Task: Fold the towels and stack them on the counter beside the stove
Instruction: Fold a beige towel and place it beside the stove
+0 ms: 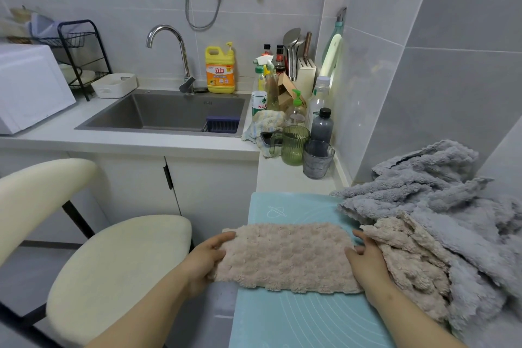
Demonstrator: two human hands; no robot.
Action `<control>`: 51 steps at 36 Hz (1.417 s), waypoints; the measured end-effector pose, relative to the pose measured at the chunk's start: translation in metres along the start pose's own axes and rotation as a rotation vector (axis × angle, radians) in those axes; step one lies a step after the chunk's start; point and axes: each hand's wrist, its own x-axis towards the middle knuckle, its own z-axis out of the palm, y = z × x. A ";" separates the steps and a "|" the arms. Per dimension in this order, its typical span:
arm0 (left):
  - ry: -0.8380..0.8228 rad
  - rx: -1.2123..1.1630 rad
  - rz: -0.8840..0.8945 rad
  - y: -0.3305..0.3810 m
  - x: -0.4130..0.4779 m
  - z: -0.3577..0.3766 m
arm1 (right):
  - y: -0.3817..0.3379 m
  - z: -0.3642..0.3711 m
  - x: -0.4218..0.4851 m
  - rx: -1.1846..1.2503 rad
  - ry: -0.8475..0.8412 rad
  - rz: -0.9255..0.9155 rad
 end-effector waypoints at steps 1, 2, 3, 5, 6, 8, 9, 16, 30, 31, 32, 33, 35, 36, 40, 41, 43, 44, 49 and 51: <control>-0.004 0.028 -0.022 -0.002 0.002 -0.001 | -0.002 -0.001 -0.003 0.011 -0.004 0.010; -0.011 0.045 -0.039 -0.003 0.003 -0.002 | -0.004 -0.001 -0.006 0.021 -0.014 0.016; -0.012 0.054 -0.062 -0.003 0.003 -0.003 | -0.006 -0.002 -0.007 0.022 -0.032 0.018; 0.015 0.019 -0.089 -0.003 0.003 -0.004 | -0.008 -0.003 -0.009 0.018 -0.082 0.019; 0.022 -0.003 -0.096 -0.003 0.001 -0.003 | -0.008 -0.003 -0.009 0.012 -0.108 0.019; 0.034 0.014 -0.045 0.000 -0.003 0.002 | -0.010 -0.003 -0.009 0.005 -0.153 0.020; 0.059 0.059 0.017 0.002 -0.004 0.004 | -0.012 -0.003 -0.011 0.003 -0.172 0.023; 0.157 0.138 0.302 0.016 -0.017 0.020 | -0.031 -0.006 -0.015 -0.005 -0.144 -0.064; -0.022 -0.057 -0.006 0.019 -0.024 0.059 | -0.062 -0.021 -0.026 0.012 -0.125 -0.118; -0.029 -0.070 -0.016 0.019 -0.025 0.059 | -0.064 -0.021 -0.025 0.032 -0.131 -0.118; -0.038 -0.087 -0.025 0.018 -0.025 0.058 | -0.067 -0.020 -0.025 0.054 -0.138 -0.117; -0.048 -0.110 -0.036 0.019 -0.026 0.058 | -0.069 -0.019 -0.025 0.077 -0.144 -0.117; -0.090 -0.192 -0.074 0.021 -0.028 0.059 | -0.076 -0.015 -0.026 0.121 -0.171 -0.123; -0.123 -0.247 -0.099 0.022 -0.030 0.059 | -0.080 -0.013 -0.027 0.139 -0.192 -0.135; -0.271 -0.403 -0.108 0.031 -0.037 0.063 | -0.099 -0.007 -0.035 0.182 -0.284 -0.213; -0.289 -0.420 -0.088 0.033 -0.039 0.065 | -0.103 -0.006 -0.036 0.196 -0.312 -0.228; -0.283 -0.448 -0.064 0.033 -0.044 0.068 | -0.109 -0.001 -0.041 0.188 -0.355 -0.249; -0.263 -0.460 -0.075 0.032 -0.045 0.068 | -0.110 0.003 -0.042 0.164 -0.367 -0.255; -0.168 -0.455 -0.162 0.020 -0.042 0.062 | -0.101 0.020 -0.047 0.050 -0.364 -0.216; -0.153 -0.446 -0.177 0.016 -0.041 0.059 | -0.094 0.023 -0.048 0.003 -0.392 -0.191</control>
